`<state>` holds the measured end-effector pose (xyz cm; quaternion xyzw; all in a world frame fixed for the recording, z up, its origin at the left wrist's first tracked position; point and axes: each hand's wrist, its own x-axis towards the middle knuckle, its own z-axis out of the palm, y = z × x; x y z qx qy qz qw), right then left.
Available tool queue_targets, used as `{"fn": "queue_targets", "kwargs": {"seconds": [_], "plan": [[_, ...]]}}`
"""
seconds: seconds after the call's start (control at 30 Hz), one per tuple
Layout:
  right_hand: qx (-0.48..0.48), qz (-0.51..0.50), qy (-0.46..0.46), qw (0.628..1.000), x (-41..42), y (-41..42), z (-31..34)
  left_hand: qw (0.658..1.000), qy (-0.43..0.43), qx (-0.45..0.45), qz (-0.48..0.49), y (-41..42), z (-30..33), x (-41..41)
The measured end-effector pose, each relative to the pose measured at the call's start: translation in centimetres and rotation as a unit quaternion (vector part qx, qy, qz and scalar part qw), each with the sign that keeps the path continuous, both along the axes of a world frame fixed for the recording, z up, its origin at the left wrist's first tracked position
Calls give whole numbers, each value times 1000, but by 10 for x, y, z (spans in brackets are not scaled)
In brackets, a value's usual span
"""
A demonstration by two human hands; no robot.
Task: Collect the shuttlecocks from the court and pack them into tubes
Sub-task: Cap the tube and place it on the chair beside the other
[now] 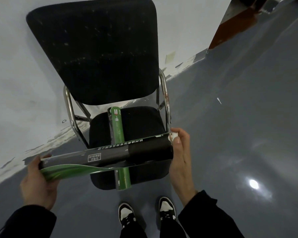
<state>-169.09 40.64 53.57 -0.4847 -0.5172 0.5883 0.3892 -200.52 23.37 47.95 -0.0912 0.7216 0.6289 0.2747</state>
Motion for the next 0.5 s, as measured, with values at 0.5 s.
{"fn": "queue_targets", "kwargs": {"seconds": [0.5], "plan": [[43, 103, -40, 993, 1, 13, 1, 998, -51, -6, 23, -11, -5, -6]]}}
